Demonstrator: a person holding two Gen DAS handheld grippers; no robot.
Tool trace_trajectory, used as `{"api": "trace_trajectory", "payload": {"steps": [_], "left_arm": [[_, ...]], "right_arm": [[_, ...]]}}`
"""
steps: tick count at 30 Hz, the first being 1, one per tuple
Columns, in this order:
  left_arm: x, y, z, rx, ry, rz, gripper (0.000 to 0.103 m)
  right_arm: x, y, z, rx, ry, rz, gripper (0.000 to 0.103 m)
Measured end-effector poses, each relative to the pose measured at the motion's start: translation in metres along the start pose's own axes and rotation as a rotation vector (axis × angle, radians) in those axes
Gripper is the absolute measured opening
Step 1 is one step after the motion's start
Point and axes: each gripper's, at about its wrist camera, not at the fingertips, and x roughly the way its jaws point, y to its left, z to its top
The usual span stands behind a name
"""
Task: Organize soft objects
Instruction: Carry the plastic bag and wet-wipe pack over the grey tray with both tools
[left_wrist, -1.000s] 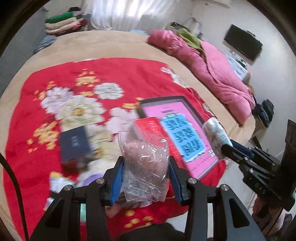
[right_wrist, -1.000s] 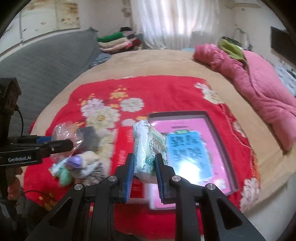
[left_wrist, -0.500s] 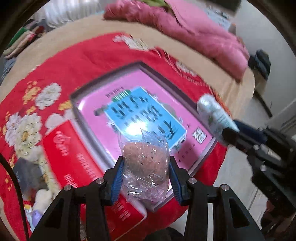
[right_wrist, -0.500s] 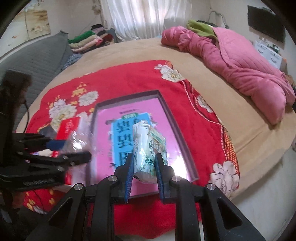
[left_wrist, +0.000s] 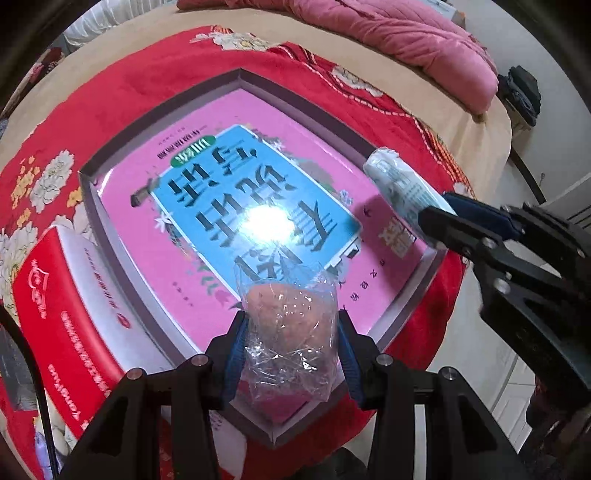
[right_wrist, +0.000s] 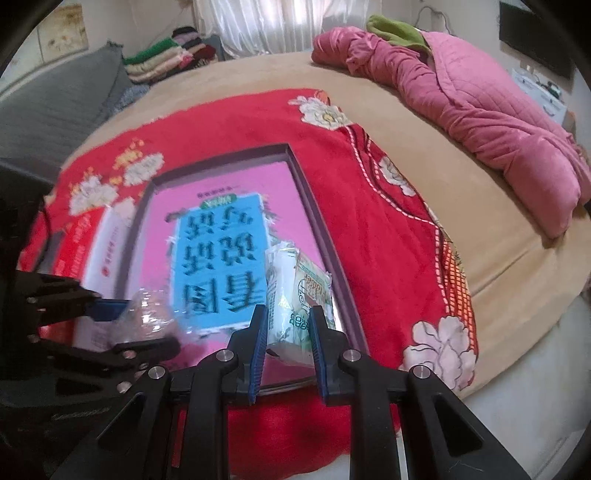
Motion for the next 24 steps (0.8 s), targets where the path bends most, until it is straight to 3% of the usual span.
{"api": "trace_trajectory", "payload": {"steps": [2,7,13,24], "left_arm": [[0.004,0.0,0.001,-0.003,0.006,-0.002,0.046],[0.013,-0.001,0.004,0.006,0.025,0.006,0.047],[0.018,-0.002,0.006,0.013,0.039,0.03,0.047],[0.023,-0.004,0.01,0.004,0.057,0.042,0.048]], "right_arm": [[0.009,0.002,-0.001,-0.024,0.018,-0.026,0.023],[0.023,0.0,-0.008,-0.006,0.038,0.002,0.023],[0.019,-0.01,-0.008,0.074,0.033,0.087,0.033],[0.008,-0.01,-0.01,0.076,0.029,0.086,0.034]]}}
